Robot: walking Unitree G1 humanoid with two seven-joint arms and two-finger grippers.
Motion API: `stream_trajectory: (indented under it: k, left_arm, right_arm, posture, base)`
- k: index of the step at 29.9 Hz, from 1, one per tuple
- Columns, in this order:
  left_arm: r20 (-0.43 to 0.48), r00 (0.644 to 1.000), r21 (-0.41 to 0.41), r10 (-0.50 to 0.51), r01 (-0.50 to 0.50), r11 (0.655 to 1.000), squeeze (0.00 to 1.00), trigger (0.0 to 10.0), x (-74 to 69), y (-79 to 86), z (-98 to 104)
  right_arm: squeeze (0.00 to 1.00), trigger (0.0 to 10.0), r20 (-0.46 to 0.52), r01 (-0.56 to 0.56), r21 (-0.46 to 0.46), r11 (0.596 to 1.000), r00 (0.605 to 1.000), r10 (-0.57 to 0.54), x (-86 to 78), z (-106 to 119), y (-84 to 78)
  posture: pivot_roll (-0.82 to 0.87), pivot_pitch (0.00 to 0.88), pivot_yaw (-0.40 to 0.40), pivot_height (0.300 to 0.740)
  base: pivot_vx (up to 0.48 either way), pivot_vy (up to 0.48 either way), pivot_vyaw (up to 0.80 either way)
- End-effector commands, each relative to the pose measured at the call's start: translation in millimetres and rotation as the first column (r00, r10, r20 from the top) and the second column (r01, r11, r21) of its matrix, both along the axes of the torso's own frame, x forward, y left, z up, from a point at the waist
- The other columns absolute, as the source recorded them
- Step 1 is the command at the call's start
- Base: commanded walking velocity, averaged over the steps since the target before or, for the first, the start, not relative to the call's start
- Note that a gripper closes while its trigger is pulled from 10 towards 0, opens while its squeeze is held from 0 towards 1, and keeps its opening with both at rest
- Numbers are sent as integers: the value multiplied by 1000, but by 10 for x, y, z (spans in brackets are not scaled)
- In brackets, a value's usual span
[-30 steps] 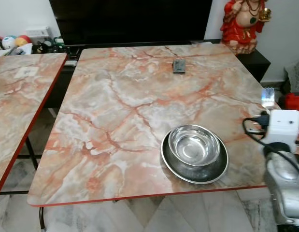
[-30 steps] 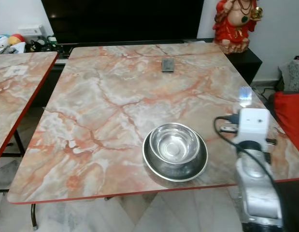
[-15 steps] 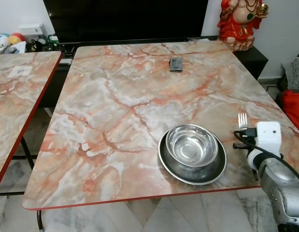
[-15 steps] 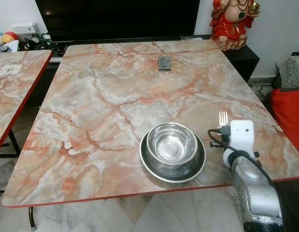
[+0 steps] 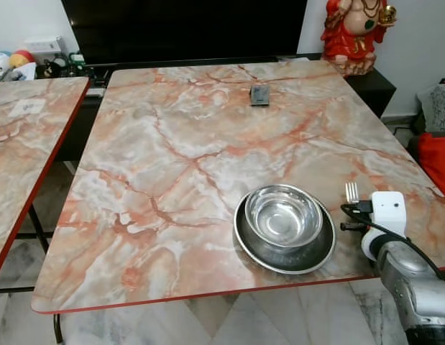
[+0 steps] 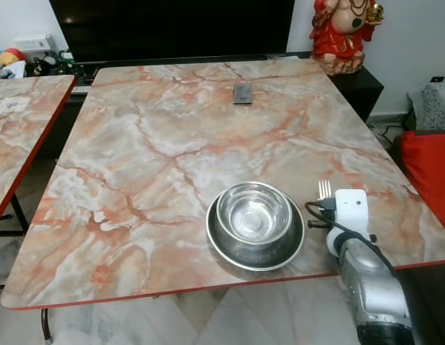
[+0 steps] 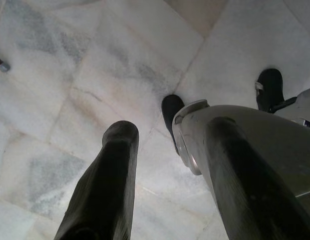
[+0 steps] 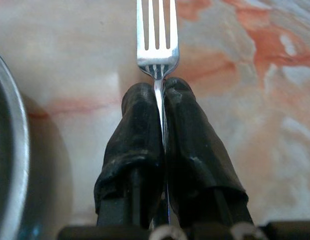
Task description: Setting the table
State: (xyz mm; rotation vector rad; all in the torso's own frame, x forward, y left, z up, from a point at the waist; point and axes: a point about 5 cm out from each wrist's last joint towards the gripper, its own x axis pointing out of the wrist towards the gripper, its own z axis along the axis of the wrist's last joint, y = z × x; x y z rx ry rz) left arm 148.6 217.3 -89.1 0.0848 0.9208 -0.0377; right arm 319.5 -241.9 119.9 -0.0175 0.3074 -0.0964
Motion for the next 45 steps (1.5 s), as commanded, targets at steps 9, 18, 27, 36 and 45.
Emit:
stream_trajectory:
  k: [9,18,27,36,45]
  left_arm:
    - [-36,999,5,-1,2,1000,0,10000,-88,32,-31]
    - [-43,999,3,-7,7,1000,0,10000,-127,-21,-54]
    - [-45,999,5,-1,1,1000,0,10000,-92,-8,-44]
    - [-43,999,4,-3,3,1000,0,10000,-81,-7,-40]
    - [-45,999,5,-3,4,1000,0,10000,-108,16,-43]
  right_arm:
    - [0,10000,44,-12,19,1000,999,11,138,10,35]
    - [0,10000,45,-28,5,1000,999,28,278,-38,77]
    - [0,10000,55,-33,16,999,998,32,347,-43,124]
    - [0,10000,58,-32,3,999,998,32,364,-54,100]
    - [0,10000,50,-21,-2,1000,999,21,364,-70,71]
  posture:
    - [-58,158,14,740]
    - [-56,159,16,740]
    - [-48,160,19,740]
    - [-51,163,19,740]
    - [-50,165,20,740]
  base:
    - [0,0,0]
    - [0,0,0]
    - [0,0,0]
    - [0,0,0]
    - [0,0,0]
